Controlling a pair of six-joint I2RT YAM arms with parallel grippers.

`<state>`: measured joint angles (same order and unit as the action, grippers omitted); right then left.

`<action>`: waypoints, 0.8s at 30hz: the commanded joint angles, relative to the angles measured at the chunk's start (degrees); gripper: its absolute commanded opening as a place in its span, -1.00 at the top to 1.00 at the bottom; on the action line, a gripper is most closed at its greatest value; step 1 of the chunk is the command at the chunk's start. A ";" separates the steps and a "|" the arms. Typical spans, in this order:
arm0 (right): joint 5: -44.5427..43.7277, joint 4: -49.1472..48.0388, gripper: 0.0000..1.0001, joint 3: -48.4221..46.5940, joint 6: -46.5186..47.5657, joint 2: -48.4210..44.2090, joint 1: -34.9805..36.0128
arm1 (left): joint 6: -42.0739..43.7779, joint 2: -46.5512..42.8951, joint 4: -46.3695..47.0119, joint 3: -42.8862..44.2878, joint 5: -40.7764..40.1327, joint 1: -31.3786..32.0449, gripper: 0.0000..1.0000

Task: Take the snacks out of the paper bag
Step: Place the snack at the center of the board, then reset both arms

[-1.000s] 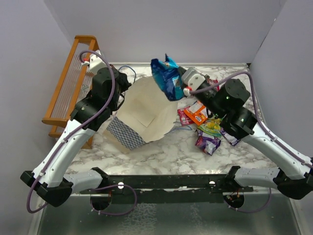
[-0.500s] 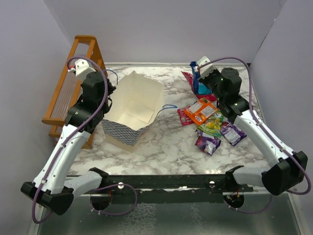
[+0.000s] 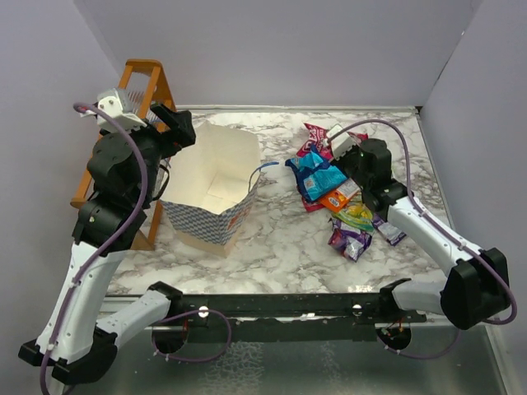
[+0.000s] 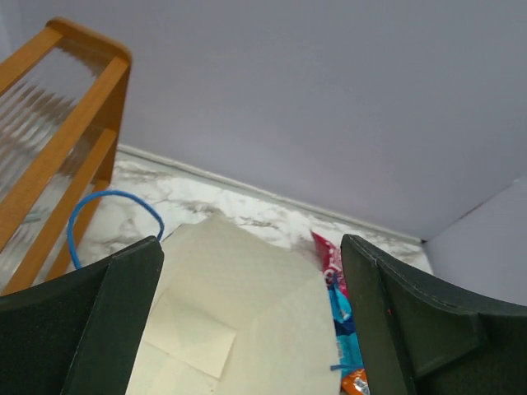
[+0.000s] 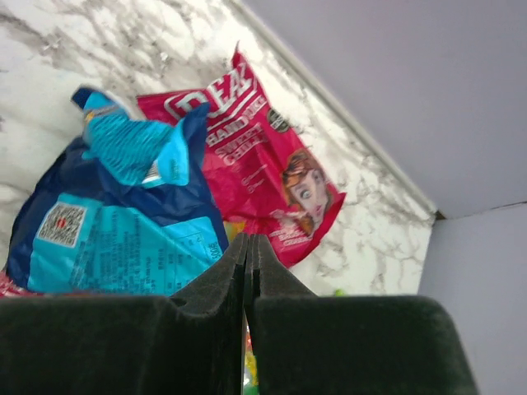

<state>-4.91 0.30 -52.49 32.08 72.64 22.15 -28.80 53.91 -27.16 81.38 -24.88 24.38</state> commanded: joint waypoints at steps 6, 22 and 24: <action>11.13 2.79 0.71 3.97 -13.20 -8.23 -0.04 | 5.04 -2.01 1.81 6.95 13.06 -0.21 -0.99; 22.30 23.30 -0.98 -18.14 -44.68 -28.26 -0.06 | 15.23 -7.02 3.56 12.07 19.84 -0.21 -0.99; 21.94 23.07 -0.99 -19.56 -46.26 -31.39 -0.03 | 17.07 -8.45 3.54 11.69 19.35 -0.21 -0.99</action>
<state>13.58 18.59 -67.94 -7.75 46.85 22.15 -16.97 48.36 -25.67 91.79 -7.44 24.38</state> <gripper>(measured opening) 0.992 0.993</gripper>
